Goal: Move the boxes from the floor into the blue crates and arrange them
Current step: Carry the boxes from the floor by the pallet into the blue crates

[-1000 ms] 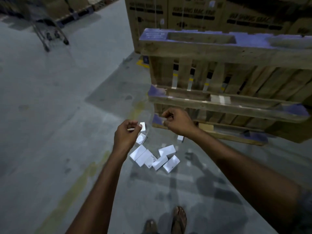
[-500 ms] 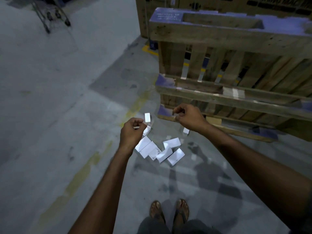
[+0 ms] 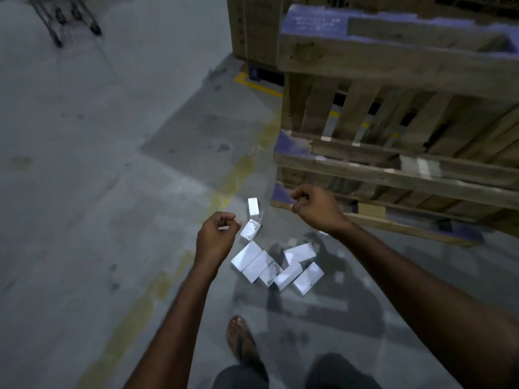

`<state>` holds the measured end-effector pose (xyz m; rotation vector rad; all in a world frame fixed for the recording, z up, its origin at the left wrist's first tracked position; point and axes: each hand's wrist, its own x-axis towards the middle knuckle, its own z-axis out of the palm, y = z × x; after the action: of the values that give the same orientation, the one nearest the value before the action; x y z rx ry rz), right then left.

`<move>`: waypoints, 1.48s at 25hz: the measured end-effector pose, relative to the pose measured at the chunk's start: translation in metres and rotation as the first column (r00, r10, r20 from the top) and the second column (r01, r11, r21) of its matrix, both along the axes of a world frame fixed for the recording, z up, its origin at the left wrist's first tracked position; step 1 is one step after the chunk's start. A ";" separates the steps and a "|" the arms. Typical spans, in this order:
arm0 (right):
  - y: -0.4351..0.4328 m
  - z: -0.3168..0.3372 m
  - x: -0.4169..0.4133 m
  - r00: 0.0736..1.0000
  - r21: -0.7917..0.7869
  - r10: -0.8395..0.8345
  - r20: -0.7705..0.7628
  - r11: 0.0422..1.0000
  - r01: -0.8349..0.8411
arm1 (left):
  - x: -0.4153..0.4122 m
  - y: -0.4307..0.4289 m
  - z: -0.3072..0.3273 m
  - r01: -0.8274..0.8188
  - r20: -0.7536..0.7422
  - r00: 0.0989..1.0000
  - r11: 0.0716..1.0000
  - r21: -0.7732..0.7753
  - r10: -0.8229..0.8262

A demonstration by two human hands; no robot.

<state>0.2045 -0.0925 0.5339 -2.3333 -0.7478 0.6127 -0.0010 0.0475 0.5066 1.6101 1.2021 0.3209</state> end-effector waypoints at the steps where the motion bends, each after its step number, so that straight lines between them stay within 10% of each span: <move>1: 0.013 -0.011 0.002 1.000 -0.003 -0.015 -0.011 1.000 0.015 | 0.003 0.011 -0.011 0.012 -0.012 1.000 1.000 -0.011 -0.012; 18: 0.157 -0.414 0.067 0.993 -0.065 0.040 -0.107 0.997 -0.047 | 0.087 0.111 -0.395 0.022 -0.138 0.990 0.994 -0.103 -0.036; 29: 0.216 -0.668 0.113 0.992 -0.051 0.123 0.035 0.991 -0.121 | 0.149 0.147 -0.668 0.185 -0.206 0.967 0.970 0.155 -0.151; 37: 0.260 -0.757 0.129 0.994 0.014 0.013 0.109 1.000 -0.014 | 0.173 0.132 -0.752 0.359 -0.474 0.865 0.865 0.350 -0.167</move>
<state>0.3338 0.1677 -0.2233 -2.3651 -0.8152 0.4873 0.1720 0.1794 -0.2458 2.3019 1.2613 0.0410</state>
